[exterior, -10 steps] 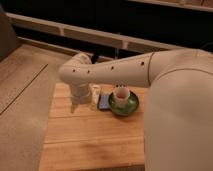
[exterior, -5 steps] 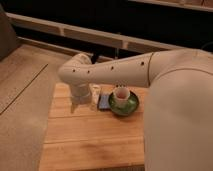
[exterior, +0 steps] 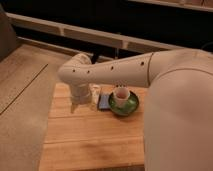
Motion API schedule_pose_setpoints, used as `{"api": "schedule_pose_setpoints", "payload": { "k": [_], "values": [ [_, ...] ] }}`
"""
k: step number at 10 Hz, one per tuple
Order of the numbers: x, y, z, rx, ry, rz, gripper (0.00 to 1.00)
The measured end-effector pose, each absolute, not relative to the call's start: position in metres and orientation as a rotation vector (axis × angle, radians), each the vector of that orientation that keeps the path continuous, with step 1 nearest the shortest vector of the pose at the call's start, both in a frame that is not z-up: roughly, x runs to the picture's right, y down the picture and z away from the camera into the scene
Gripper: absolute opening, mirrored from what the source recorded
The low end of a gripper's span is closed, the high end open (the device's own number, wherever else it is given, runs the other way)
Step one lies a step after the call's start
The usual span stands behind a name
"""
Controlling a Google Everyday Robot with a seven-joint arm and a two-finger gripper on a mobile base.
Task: Pick up the ceramic cup
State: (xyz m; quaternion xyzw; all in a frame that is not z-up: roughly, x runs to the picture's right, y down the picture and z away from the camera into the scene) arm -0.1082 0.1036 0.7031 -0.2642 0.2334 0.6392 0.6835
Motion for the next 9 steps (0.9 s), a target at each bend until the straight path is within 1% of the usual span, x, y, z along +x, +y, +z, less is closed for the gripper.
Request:
{"api": "schedule_pose_setpoints", "payload": {
  "k": [6, 7, 9],
  "values": [
    [-0.106, 0.100, 0.703, -0.579, 0.518, 1.431, 0.65],
    [-0.096, 0.087, 0.704, -0.551, 0.495, 1.420, 0.65],
    [-0.064, 0.036, 0.706, -0.450, 0.395, 1.368, 0.65]
  ]
}}
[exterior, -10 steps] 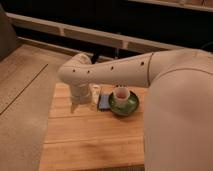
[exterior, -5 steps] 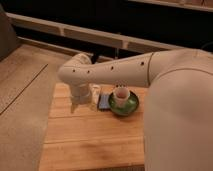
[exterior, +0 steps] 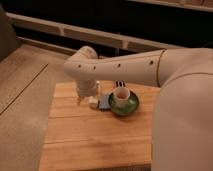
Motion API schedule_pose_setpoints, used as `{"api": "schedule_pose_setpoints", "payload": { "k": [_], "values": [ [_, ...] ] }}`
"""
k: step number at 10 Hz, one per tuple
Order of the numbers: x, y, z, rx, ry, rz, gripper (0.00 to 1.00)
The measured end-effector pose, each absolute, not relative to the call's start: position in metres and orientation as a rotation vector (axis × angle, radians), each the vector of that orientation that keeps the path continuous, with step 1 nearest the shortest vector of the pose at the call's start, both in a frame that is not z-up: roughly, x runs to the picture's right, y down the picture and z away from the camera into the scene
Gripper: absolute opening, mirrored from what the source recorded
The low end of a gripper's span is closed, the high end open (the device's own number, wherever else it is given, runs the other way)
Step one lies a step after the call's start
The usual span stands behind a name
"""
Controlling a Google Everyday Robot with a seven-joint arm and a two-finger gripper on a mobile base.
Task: Pick up the ceramic cup
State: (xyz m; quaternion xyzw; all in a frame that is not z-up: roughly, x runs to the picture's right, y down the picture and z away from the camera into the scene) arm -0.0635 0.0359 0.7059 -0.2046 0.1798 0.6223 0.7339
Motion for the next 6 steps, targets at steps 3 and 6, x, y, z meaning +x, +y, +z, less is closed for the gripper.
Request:
{"api": "schedule_pose_setpoints", "payload": {
  "k": [3, 6],
  "values": [
    [-0.012, -0.029, 0.700, -0.323, 0.266, 1.389, 0.65],
    [-0.018, -0.026, 0.700, -0.332, 0.265, 1.381, 0.65]
  ]
}}
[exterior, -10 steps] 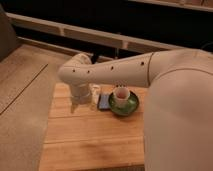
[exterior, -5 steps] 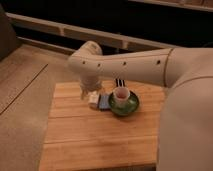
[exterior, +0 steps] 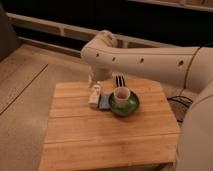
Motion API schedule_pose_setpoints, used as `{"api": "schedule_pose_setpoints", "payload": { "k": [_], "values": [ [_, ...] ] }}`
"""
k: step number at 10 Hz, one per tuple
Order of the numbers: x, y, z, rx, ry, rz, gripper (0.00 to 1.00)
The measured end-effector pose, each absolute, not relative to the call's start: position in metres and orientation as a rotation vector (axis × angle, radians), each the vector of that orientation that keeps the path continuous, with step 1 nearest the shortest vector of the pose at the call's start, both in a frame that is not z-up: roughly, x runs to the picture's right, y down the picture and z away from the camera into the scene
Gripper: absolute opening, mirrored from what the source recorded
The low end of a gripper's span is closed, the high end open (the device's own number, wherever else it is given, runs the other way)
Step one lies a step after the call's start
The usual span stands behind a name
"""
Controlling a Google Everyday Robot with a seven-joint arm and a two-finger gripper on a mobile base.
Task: Pick up the ceramic cup
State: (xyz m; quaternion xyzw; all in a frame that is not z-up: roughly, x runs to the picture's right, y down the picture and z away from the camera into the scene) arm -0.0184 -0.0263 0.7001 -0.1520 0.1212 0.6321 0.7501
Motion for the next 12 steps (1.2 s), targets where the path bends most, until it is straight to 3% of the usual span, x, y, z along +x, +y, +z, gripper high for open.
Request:
{"api": "schedule_pose_setpoints", "payload": {
  "k": [2, 6, 12],
  "values": [
    [-0.011, -0.017, 0.711, -0.318, 0.314, 1.372, 0.65],
    [0.094, -0.024, 0.736, -0.157, 0.517, 1.400, 0.65],
    [0.147, -0.040, 0.769, -0.097, 0.409, 1.611, 0.65]
  ]
}}
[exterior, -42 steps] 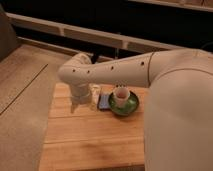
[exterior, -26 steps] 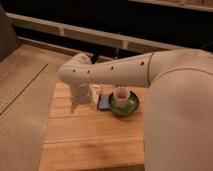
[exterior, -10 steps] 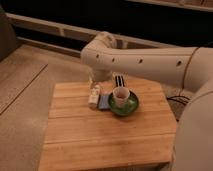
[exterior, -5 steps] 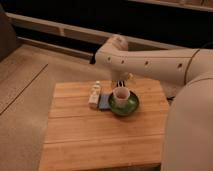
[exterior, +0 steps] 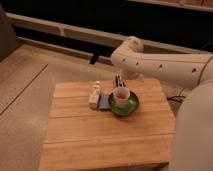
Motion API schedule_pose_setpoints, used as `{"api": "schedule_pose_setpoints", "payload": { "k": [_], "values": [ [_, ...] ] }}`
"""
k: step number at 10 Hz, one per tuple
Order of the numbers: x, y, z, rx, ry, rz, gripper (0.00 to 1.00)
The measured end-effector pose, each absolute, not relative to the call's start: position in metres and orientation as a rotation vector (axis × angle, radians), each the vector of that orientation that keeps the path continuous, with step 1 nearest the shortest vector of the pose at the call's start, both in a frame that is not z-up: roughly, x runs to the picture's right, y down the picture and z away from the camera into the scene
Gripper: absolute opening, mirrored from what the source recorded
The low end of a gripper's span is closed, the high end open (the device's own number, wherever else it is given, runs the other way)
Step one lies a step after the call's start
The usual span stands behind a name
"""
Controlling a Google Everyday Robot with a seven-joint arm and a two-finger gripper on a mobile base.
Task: Pick up the ceramic cup
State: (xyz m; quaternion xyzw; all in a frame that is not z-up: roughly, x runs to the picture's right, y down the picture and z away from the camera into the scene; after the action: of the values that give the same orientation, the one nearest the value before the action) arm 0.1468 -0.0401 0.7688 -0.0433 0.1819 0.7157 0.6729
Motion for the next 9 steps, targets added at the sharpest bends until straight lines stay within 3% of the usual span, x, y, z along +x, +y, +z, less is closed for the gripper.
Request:
{"api": "schedule_pose_setpoints", "payload": {
  "k": [9],
  "values": [
    [0.148, 0.023, 0.834, -0.293, 0.383, 1.731, 0.65]
  ]
}}
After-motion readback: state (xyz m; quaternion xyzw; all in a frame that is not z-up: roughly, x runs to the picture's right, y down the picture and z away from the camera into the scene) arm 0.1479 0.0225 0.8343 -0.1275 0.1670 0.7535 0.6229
